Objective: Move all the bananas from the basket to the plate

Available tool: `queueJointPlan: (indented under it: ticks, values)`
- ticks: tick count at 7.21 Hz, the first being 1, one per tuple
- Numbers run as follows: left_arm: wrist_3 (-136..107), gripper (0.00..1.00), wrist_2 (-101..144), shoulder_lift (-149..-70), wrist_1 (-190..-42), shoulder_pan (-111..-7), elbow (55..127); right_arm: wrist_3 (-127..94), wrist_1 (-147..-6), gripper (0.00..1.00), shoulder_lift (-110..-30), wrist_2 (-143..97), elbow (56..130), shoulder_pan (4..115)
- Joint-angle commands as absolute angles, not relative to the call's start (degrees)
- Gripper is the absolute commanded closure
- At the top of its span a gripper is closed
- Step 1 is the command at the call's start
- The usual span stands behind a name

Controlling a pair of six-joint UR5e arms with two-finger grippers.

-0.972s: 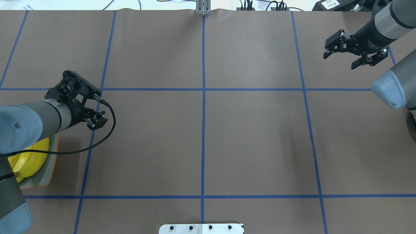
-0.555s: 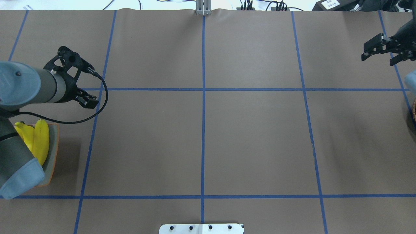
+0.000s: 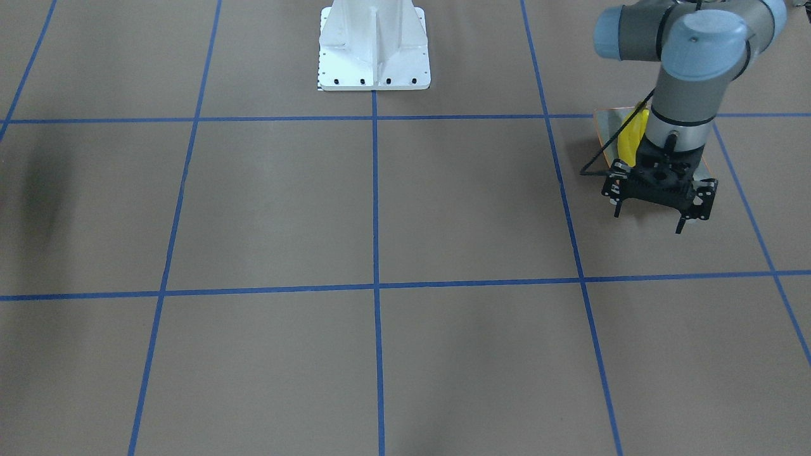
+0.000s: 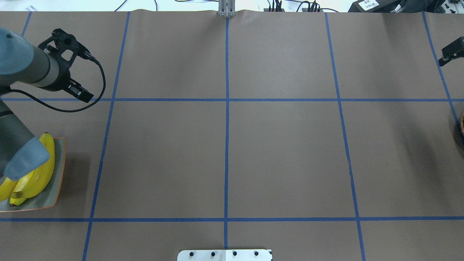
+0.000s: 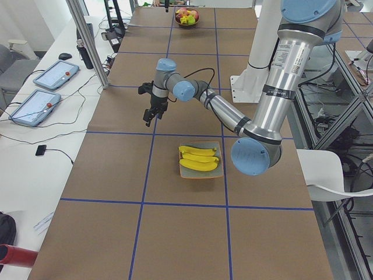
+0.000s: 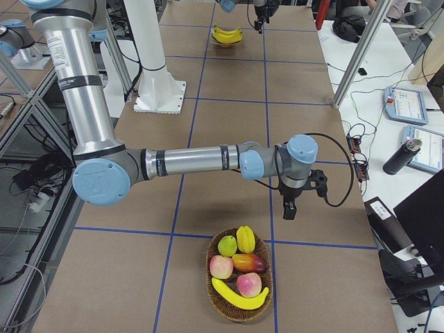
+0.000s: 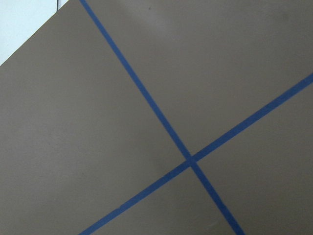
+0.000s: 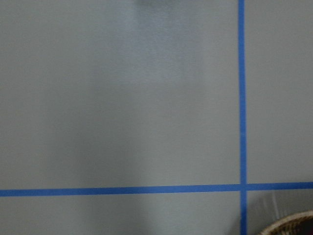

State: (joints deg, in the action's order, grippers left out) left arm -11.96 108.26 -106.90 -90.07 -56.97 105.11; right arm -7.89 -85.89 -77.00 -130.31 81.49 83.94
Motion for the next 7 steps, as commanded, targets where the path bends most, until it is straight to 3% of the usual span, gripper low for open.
queueJointPlan:
  ticks: [1,4,7]
  values:
    - [-5.91,0.01,112.24,-107.14,-89.91,-61.08,102.57,2.42,-85.78,0.0,-77.25,-131.04,75.69,88.83]
    - [-5.89,0.01,112.15,-107.05,-90.44,-60.91,101.6,13.95,-85.52,0.0,-76.99,-130.96,67.26,92.02]
    - [-5.89,0.01,112.24,-107.31,-90.79,-60.91,101.43,17.49,-84.56,0.0,-76.99,-122.98,64.44,92.64]
